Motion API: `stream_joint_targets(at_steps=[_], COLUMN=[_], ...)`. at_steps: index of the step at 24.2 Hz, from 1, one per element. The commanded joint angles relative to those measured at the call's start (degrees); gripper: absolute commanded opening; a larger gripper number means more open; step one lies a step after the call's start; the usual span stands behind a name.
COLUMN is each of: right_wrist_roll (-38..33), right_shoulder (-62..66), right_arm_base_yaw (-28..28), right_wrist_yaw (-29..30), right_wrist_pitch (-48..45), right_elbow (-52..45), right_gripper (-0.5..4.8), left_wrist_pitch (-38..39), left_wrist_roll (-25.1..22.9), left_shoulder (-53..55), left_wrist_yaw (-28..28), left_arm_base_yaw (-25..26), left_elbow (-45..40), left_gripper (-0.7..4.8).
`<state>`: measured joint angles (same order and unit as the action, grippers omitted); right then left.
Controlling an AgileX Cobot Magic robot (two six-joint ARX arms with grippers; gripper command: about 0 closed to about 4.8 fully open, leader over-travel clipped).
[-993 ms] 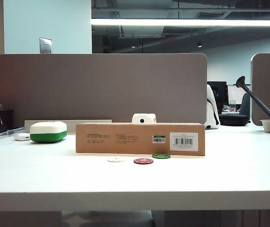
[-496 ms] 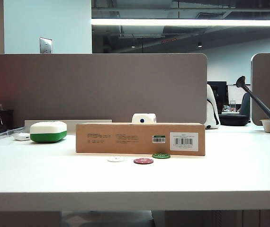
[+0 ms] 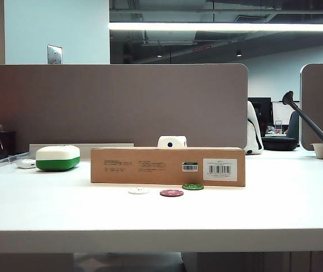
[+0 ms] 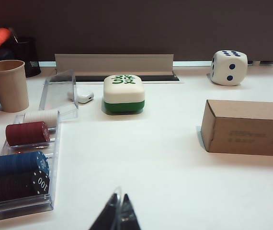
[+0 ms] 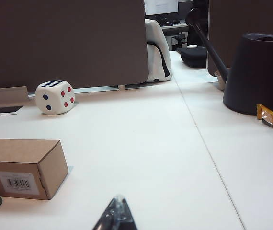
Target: Push the chip with the highest value in the row forward next to the rectangular box.
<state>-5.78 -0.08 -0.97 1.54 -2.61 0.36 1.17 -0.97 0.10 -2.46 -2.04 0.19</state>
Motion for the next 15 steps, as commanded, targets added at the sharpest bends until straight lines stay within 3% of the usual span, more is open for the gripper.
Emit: stream_joint_targets(at_steps=[1,15], right_wrist_roll=[-0.20,1.29], right_shoulder=[-0.02,-0.02], right_arm_base_yaw=[0.02,-0.13], right_wrist_yaw=[0.07,0.07], right_wrist_pitch=[-0.70,-0.50], right_elbow=[-0.28,-0.28], right_gripper=[-0.09,-0.09], left_wrist_pitch=[-0.37,-0.37], left_wrist_roll=[0.15,0.13], left_shoulder=[0.04,0.04], left_wrist_yaw=[-0.17,-0.17], left_arm_base_yaw=[-0.07,-0.07], left_elbow=[0.24,0.24], left_gripper=[-0.05,-0.05])
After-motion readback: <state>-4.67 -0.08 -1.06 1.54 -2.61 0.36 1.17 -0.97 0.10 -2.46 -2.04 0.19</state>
